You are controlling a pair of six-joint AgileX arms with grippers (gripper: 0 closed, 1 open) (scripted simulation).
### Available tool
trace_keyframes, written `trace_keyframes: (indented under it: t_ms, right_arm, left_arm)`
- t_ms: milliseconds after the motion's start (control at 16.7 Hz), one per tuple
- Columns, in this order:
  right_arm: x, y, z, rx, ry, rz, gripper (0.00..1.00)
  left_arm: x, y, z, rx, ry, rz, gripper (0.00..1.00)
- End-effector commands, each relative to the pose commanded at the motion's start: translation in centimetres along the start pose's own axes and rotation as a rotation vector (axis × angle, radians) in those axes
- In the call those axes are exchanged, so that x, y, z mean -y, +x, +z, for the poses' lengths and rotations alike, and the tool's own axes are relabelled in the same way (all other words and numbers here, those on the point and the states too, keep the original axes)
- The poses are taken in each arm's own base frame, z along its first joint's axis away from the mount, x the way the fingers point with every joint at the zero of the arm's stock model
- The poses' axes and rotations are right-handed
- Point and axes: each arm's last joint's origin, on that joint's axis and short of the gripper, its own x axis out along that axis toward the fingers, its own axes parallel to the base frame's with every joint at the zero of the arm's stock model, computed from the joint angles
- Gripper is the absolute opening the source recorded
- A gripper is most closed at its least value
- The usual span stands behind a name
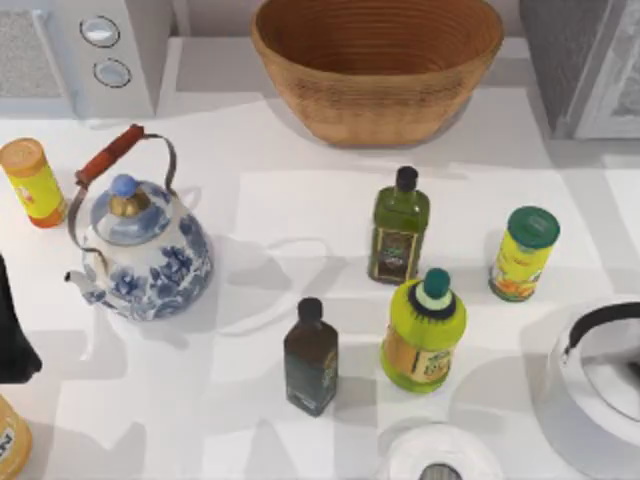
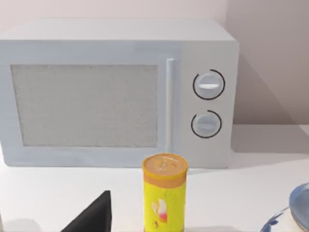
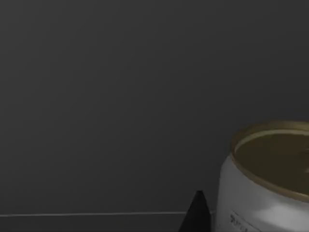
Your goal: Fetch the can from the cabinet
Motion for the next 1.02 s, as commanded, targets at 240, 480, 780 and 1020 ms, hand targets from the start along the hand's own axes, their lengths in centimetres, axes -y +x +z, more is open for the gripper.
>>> trace_keyframes:
  t_ms: [240, 480, 780, 1020]
  right_arm:
    - [-0.1, -7.3, 3.1, 0.006, 0.001, -0.001, 0.00]
    - [0.1, -14.1, 4.7, 0.003, 0.001, 0.018, 0.00]
    - [0.2, -15.4, 4.8, -0.003, -0.001, 0.023, 0.00]
    - [0.5, -15.8, 4.7, 0.008, 0.004, 0.015, 0.00]
  left_arm:
    - [0.0, 0.0, 0.0, 0.000, 0.000, 0.000, 1.00]
    - [0.0, 0.0, 0.0, 0.000, 0.000, 0.000, 1.00]
    - [0.0, 0.0, 0.0, 0.000, 0.000, 0.000, 1.00]
    - [0.0, 0.0, 0.0, 0.000, 0.000, 0.000, 1.00]
